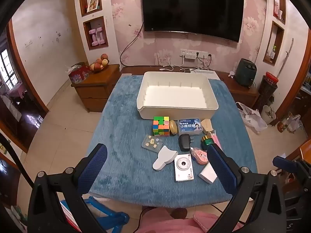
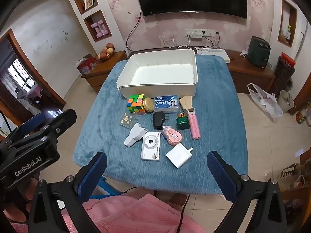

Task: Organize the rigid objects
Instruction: 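Move both tools toward the white shoe-shaped piece and white adapter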

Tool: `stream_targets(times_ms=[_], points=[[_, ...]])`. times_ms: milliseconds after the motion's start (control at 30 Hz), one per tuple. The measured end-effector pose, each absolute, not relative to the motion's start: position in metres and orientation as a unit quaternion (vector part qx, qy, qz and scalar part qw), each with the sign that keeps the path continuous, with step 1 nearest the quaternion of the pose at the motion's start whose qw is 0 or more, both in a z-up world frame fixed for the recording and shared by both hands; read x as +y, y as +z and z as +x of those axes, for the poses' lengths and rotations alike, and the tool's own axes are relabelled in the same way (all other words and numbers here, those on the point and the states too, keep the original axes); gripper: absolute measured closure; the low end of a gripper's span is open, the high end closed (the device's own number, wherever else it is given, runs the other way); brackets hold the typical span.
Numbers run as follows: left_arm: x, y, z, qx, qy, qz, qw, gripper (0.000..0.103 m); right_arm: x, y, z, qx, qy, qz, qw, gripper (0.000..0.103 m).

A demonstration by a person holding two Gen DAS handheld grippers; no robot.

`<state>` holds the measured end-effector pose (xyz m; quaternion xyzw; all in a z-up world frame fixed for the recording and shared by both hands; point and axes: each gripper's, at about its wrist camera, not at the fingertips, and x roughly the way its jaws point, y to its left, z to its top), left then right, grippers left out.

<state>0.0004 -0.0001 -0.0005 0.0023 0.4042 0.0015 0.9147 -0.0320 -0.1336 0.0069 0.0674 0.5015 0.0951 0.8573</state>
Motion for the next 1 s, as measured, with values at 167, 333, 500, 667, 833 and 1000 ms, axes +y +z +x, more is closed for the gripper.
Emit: stream_targets(times_ms=[167,333,500,667,833,1000], points=[[-0.005,0.003,-0.002,0.401,0.007,0.020,0.916,0.001,-0.135,0.006,-0.034,0.504,0.096,0.065,0.856,0.000],[-0.010,0.005,-0.010,0.388,-0.001,0.018,0.922,0.001,-0.134,0.000,-0.036,0.514,0.098,0.068,0.850,0.000],[-0.008,0.005,-0.012,0.393,-0.008,0.012,0.919,0.001,-0.133,-0.004,-0.040,0.521,0.102,0.069,0.844,0.000],[-0.013,0.003,-0.011,0.401,-0.013,0.019,0.916,0.001,-0.136,-0.007,-0.041,0.530,0.107,0.076,0.838,0.000],[-0.013,-0.005,-0.011,0.414,-0.016,0.014,0.910,0.001,-0.139,-0.012,-0.042,0.542,0.110,0.082,0.829,0.000],[-0.011,-0.013,-0.007,0.432,-0.012,0.003,0.902,0.001,-0.142,-0.021,-0.041,0.564,0.113,0.091,0.813,0.000]])
